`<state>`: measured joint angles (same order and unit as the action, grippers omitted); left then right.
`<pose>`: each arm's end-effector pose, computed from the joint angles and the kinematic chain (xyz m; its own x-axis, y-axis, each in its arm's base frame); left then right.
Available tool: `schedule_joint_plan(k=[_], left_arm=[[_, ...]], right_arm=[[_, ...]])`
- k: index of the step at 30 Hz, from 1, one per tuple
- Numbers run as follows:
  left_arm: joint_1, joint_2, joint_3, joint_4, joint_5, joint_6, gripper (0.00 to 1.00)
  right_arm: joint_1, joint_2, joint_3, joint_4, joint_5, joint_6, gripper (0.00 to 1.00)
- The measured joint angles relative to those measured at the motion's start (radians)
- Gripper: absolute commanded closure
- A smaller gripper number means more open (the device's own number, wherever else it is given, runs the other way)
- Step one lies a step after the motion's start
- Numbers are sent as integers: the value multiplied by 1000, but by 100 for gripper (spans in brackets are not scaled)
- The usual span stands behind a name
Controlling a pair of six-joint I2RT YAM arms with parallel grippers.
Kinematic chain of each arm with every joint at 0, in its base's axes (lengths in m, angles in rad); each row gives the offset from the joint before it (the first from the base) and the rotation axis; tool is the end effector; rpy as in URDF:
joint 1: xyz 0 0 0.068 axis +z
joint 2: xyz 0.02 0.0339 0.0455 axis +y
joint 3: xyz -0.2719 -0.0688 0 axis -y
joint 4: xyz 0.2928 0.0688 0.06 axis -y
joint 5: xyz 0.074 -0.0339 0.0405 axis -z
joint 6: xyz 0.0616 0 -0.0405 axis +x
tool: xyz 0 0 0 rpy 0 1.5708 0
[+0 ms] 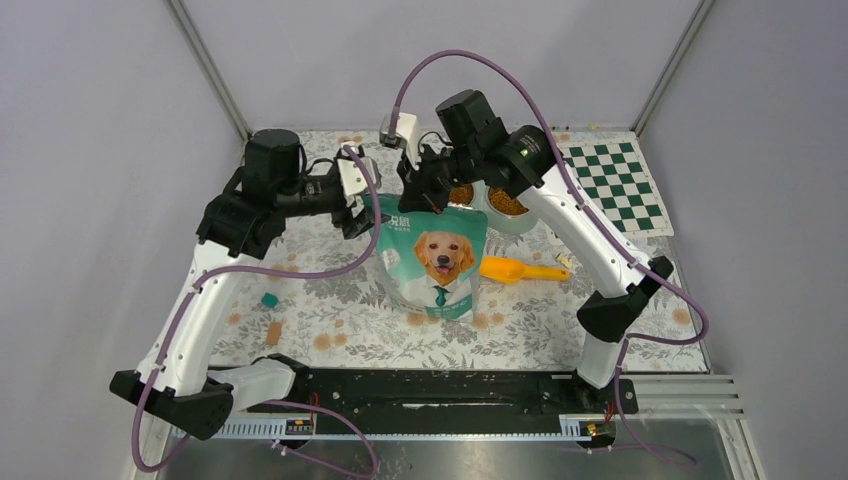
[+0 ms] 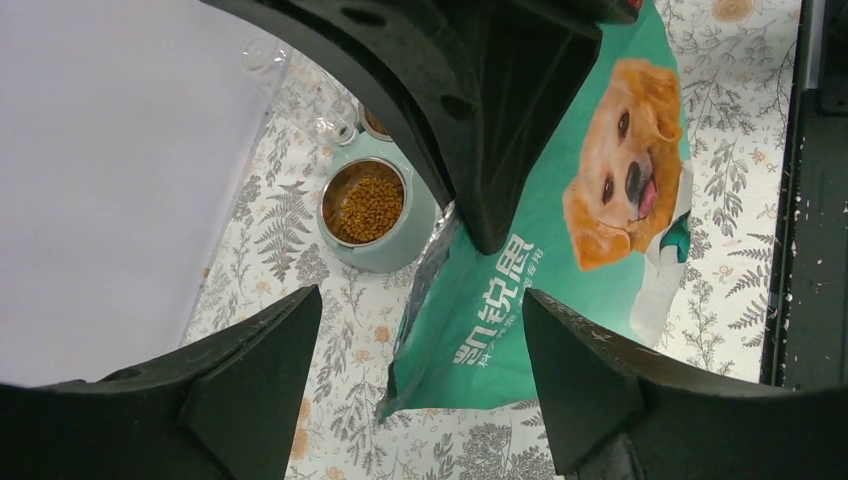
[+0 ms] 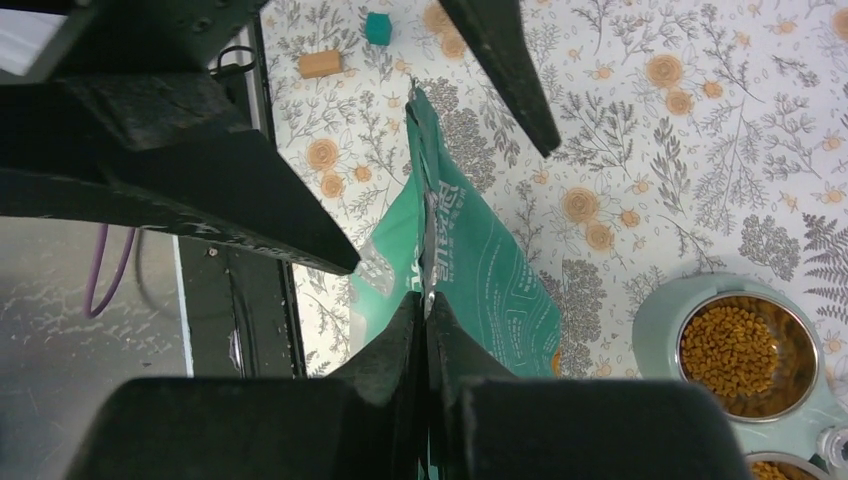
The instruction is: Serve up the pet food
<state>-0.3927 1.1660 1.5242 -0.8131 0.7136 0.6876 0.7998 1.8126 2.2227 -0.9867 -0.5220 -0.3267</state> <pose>0.2381 -0.1423 0.4693 0.2147 0.4304 -0.8767 0.9010 0.2591 0.3479 0.2822 0.3345 0.4798 -0.0668 -0.4680 -0.8812 -0.9866 0.1627 -0.0116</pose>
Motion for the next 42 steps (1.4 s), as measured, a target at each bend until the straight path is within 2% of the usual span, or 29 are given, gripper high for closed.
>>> schedule_joint_plan(k=[3,5,7,10,19,24,30,36,42], left_arm=[[0,0,-23,19,9,2,26],[0,0,-38,27,22,5,36],[0,0,-48,28,36,13,57],[0,1,-53,19,45,31,100],[8,0,-53,-27,55,110,100],[28,-16,-72,-20,53,124,100],[33,-39,-108,27,60,135,100],[33,-41,-112,45,70,136,100],[33,-47,-119,64,84,136,100]], right_arm=[[1,0,2,-12,-24,-19,100],[1,0,4,-19,-39,-29,100],[1,0,6,-27,-48,-34,100],[2,1,10,-31,-48,-37,100],[8,19,49,-66,-9,-35,100],[27,15,39,-59,61,-48,96],[33,-18,-5,-32,93,-82,95],[32,-66,-71,3,109,-132,98],[27,-122,-145,37,122,-174,93]])
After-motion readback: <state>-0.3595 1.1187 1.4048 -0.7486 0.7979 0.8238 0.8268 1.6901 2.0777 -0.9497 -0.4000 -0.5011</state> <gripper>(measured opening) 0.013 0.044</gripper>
